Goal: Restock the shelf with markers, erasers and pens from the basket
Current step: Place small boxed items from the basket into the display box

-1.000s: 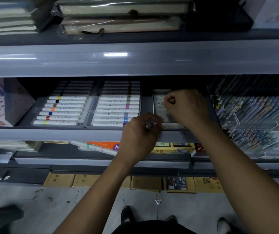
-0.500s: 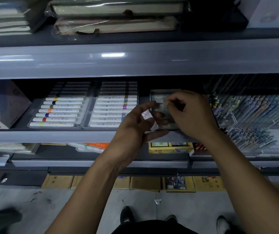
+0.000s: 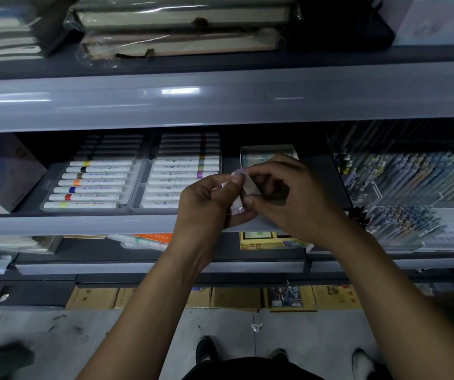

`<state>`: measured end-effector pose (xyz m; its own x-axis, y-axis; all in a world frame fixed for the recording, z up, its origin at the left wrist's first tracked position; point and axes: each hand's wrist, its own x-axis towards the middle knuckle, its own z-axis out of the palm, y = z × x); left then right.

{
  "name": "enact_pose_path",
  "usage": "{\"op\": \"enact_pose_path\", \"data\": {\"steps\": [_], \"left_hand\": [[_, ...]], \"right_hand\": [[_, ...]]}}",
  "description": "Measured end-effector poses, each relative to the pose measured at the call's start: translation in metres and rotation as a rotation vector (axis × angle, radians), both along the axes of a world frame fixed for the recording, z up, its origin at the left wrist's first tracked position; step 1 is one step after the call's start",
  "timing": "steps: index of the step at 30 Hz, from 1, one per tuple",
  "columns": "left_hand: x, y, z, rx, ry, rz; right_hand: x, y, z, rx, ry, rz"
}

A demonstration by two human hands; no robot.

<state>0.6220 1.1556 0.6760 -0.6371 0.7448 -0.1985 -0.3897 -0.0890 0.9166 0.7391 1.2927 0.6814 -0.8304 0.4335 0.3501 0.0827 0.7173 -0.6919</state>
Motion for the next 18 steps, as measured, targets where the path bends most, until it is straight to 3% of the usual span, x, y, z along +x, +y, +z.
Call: {"op": "enact_pose_path", "data": {"steps": [5, 8, 18], "left_hand": [[-0.003, -0.001, 0.003, -0.019, -0.076, -0.023], [-0.002, -0.001, 0.003, -0.016, -0.03, -0.041], [-0.001, 0.001, -0.012, -0.255, 0.492, -0.058]], "right_hand": [[0.001, 0.004, -0.002, -0.004, -0.014, -0.021], [0.002, 0.005, -0.001, -0.026, -0.002, -0.024], [0.008, 0.031, -0.001, 0.046, -0.028, -0.183]]}}
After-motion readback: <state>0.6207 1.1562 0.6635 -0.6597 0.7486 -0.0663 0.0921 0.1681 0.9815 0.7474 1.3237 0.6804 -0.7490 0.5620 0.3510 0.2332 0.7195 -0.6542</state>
